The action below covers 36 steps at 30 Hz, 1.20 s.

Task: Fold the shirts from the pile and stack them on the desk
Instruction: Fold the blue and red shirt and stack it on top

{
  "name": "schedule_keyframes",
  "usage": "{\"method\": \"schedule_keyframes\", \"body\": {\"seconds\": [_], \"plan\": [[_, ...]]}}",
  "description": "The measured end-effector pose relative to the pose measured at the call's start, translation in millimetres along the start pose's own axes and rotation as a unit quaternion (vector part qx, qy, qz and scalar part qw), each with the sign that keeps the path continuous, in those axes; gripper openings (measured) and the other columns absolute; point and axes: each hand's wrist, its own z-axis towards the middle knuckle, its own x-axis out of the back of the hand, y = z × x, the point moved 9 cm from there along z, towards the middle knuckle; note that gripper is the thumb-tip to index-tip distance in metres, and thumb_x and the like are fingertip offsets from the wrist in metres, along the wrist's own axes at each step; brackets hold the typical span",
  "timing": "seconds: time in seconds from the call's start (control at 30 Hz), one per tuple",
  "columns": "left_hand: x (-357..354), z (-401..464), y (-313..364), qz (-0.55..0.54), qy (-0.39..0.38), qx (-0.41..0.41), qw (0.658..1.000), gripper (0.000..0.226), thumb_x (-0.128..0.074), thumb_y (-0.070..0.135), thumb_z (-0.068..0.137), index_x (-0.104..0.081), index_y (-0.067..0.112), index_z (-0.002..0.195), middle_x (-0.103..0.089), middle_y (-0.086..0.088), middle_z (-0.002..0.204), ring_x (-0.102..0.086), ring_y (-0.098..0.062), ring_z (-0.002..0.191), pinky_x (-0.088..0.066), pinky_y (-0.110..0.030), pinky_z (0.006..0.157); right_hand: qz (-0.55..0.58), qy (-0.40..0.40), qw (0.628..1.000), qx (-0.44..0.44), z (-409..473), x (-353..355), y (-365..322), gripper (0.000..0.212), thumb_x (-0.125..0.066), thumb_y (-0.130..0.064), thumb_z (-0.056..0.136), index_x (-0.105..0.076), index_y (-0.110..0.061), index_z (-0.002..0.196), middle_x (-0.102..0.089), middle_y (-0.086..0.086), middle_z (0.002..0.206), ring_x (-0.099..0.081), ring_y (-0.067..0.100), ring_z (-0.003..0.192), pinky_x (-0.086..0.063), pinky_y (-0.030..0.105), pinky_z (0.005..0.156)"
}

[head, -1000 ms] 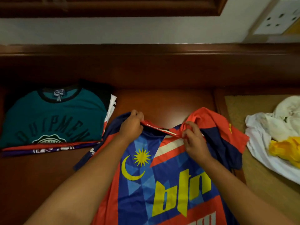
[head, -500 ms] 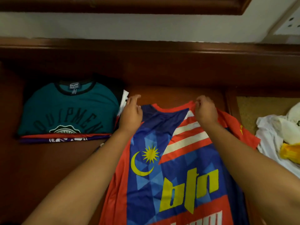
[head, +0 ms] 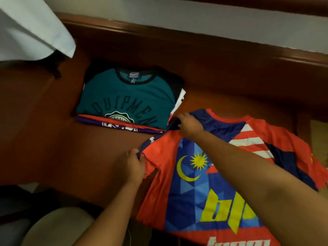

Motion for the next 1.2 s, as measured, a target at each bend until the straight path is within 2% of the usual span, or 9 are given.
{"method": "schedule_keyframes", "body": {"seconds": [0.07,0.17,0.37,0.57,0.73,0.87,1.0,1.1,1.2], "plan": [[9,0,16,-0.103,-0.03,-0.044,0.993,0.016,-0.058,0.002,0.089,-0.059,-0.002,0.105,-0.06,-0.012,0.093,-0.058,-0.029,0.091,-0.03,-0.024,0.07,-0.012,-0.003,1.0,0.002,-1,12,5,0.037,-0.055,-0.009,0.082,-0.066,-0.017,0.116,-0.062,0.014,0.116,-0.06,0.033,0.107,-0.049,0.039,0.087],[47,6,54,-0.17,-0.021,-0.14,0.975,0.019,-0.052,0.005,0.09,-0.058,0.0,0.108,-0.058,-0.002,0.097,-0.055,-0.019,0.091,-0.035,-0.023,0.074,-0.007,0.007,1.0,-0.018,-7,50,22,0.022,-0.062,-0.008,0.081,-0.071,-0.009,0.101,-0.069,0.018,0.106,-0.063,0.034,0.1,-0.046,0.036,0.082],[112,67,134,-0.098,0.096,-0.284,0.949,0.038,-0.048,-0.01,0.075,-0.059,0.0,0.11,-0.058,-0.018,0.108,-0.053,-0.028,0.101,-0.036,-0.027,0.09,0.043,0.062,0.993,-0.093,13,131,28,0.012,-0.067,-0.01,0.085,-0.067,-0.01,0.097,-0.066,0.014,0.1,-0.06,0.028,0.096,-0.041,0.027,0.074],[94,83,93,-0.026,0.146,-0.145,0.978,0.049,-0.057,-0.007,0.065,-0.059,0.005,0.113,-0.052,-0.024,0.113,-0.048,-0.042,0.105,-0.038,-0.046,0.093,0.021,0.072,0.992,-0.098,24,114,25,0.019,-0.055,-0.003,0.085,-0.058,-0.006,0.104,-0.053,0.02,0.115,-0.057,0.038,0.101,-0.043,0.034,0.079],[37,80,22,-0.18,0.034,0.12,0.976,0.01,-0.061,0.019,0.086,-0.06,0.01,0.091,-0.065,-0.018,0.103,-0.06,-0.036,0.101,-0.047,-0.041,0.09,0.026,0.103,0.994,-0.023,39,93,-19,0.021,-0.052,-0.011,0.091,-0.063,-0.003,0.108,-0.053,0.024,0.116,-0.054,0.042,0.104,-0.043,0.041,0.086],[22,78,53,-0.13,-0.025,0.071,0.989,0.045,-0.053,0.047,0.093,-0.055,0.011,0.065,-0.066,-0.025,0.088,-0.062,-0.041,0.086,-0.048,-0.042,0.076,0.001,0.036,0.999,0.022,58,56,-72,0.03,-0.044,-0.03,0.099,-0.062,-0.009,0.111,-0.053,0.017,0.12,-0.047,0.037,0.113,-0.04,0.044,0.089],[25,90,75,-0.058,-0.018,0.03,0.998,0.043,-0.056,0.04,0.092,-0.067,-0.002,0.089,-0.066,-0.028,0.098,-0.061,-0.042,0.096,-0.046,-0.041,0.078,-0.056,0.0,0.998,-0.008,72,37,-83,0.031,-0.052,-0.027,0.095,-0.059,-0.012,0.121,-0.05,0.014,0.129,-0.041,0.033,0.124,-0.036,0.044,0.098],[32,91,72,-0.092,0.008,-0.011,0.996,0.033,-0.056,0.03,0.093,-0.063,0.001,0.079,-0.066,-0.027,0.09,-0.061,-0.042,0.087,-0.043,-0.041,0.071,0.077,0.049,0.995,-0.047,84,54,-71,0.025,-0.054,-0.007,0.087,-0.065,-0.006,0.109,-0.06,0.018,0.12,-0.053,0.033,0.115,-0.043,0.035,0.092],[43,70,69,-0.144,0.052,-0.05,0.987,0.042,-0.055,0.023,0.095,-0.04,0.015,0.057,-0.059,-0.025,0.073,-0.055,-0.04,0.071,-0.034,-0.039,0.063,0.254,0.096,0.961,-0.06,84,84,-59,0.019,-0.053,0.007,0.085,-0.064,0.006,0.1,-0.064,0.023,0.093,-0.056,0.025,0.084,-0.039,0.021,0.07]]}}
